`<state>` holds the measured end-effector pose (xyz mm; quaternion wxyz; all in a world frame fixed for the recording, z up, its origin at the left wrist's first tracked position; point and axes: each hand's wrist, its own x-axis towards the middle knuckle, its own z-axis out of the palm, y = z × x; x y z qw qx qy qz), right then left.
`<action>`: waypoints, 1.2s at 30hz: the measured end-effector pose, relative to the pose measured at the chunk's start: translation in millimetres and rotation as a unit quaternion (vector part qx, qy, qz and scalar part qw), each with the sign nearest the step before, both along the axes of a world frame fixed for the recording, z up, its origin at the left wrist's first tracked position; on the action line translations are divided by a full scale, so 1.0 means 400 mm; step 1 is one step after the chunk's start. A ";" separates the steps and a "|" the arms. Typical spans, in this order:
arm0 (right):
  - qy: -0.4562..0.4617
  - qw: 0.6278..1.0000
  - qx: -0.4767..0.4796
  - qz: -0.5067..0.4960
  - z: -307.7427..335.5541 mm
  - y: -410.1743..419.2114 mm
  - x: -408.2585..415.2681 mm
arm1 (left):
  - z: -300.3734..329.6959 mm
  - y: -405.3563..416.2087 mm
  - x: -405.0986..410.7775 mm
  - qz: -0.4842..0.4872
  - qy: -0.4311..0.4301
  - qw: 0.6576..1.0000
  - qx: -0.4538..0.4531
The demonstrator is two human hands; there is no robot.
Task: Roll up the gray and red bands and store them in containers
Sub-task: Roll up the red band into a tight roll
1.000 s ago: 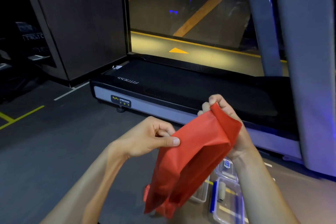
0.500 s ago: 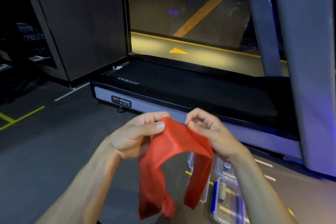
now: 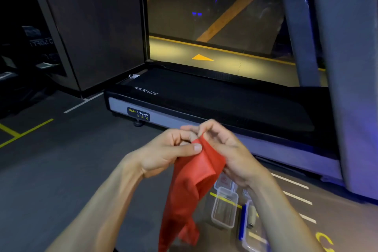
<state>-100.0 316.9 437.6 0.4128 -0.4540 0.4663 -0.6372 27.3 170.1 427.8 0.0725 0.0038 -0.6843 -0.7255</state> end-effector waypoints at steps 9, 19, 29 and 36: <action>0.166 0.985 0.037 -0.033 0.008 0.019 -0.043 | -0.007 -0.015 0.015 0.001 -0.052 0.993 -0.110; -0.094 0.992 -0.082 -0.008 0.035 0.042 -0.067 | -0.012 0.000 -0.003 0.030 -0.029 0.990 -0.136; -0.091 0.993 -0.067 -0.032 0.033 0.055 -0.087 | -0.001 0.028 -0.006 -0.012 -0.080 0.991 -0.105; -0.074 0.995 -0.064 -0.026 0.037 0.055 -0.081 | 0.002 0.042 0.003 -0.030 -0.120 0.991 -0.048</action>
